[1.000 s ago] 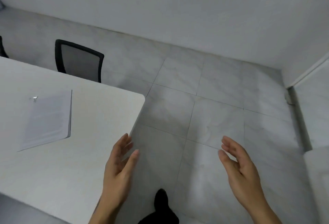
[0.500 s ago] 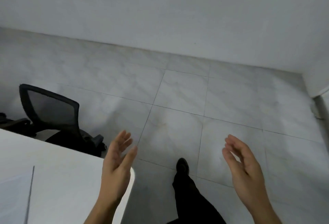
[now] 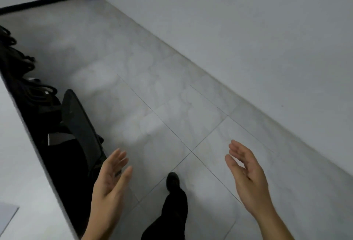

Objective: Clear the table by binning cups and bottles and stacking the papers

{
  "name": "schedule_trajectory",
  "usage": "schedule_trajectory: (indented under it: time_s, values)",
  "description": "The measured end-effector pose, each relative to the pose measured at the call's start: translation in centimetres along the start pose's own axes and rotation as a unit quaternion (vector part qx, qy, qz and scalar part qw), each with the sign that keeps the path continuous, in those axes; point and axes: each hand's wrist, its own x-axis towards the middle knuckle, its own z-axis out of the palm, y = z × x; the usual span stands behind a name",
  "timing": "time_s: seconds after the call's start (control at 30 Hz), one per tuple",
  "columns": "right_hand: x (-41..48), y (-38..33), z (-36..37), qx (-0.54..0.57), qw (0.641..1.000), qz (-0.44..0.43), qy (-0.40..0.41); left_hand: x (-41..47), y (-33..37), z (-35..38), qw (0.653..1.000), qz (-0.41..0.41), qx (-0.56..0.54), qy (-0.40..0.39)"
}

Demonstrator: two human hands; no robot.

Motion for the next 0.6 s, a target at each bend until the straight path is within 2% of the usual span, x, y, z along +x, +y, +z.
schedule_trajectory:
  time_s: [0.17,0.33,0.47,0.6]
  values:
    - [14.6,-1.1,3.9,-0.026,0.999,-0.008,-0.034,12.2,-1.9,4.8,0.999,-0.019,-0.008,0.045]
    - [27.7,-6.7,7.2,-0.024,0.997,-0.037,-0.064,25.9,2.9,8.7,0.999,0.011,0.0,0.05]
    - [36.2,-10.2,11.3,-0.005,0.995,-0.049,-0.081,34.4,6.3,9.0,0.998,0.031,0.018,0.058]
    - [44.3,-11.0,17.8,0.0,0.991,-0.044,-0.127,41.7,5.9,8.0,0.994,0.017,0.029,0.101]
